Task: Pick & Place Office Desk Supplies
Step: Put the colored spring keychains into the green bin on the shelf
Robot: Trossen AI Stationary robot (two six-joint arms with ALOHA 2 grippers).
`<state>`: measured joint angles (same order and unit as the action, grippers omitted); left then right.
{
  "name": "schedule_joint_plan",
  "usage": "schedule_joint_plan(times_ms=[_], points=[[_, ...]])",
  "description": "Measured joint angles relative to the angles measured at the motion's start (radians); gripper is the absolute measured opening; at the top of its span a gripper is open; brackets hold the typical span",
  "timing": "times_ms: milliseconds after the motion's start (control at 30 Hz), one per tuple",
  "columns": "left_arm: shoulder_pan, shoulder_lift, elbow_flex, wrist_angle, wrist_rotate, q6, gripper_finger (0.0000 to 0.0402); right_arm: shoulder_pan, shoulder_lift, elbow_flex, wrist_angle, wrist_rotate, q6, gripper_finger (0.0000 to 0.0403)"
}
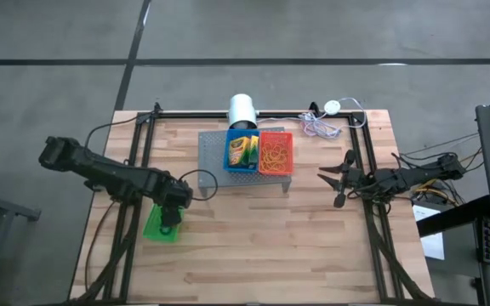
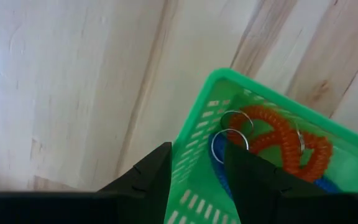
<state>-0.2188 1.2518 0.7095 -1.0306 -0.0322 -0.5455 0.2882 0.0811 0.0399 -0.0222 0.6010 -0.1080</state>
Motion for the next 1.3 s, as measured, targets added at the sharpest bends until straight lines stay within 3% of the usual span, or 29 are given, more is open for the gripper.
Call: schedule_joint_plan(times_ms=[300, 533, 700, 1300], points=[[0.0, -0.013, 0.053, -0.012, 0.023, 0.0, 0.0148, 0.0, 0.0, 0.0, 0.0, 0.0, 0.0, 0.0091], [0.0, -0.04, 0.069, -0.052, -0.015, 0.093, 0.0148, 0.0, 0.0, 0.0, 0.0, 0.0, 0.0, 0.0091], [0.005, -0.039, 0.045, -0.011, -0.045, 0.172, 0.0148, 0.0, 0.0, 0.0, 0.0, 0.0, 0.0, 0.0091], [0.01, -0.039, -0.068, 0.113, 0.041, 0.133, 0.0148, 0.0, 0.0, 0.0, 0.0, 0.0, 0.0, 0.0091]])
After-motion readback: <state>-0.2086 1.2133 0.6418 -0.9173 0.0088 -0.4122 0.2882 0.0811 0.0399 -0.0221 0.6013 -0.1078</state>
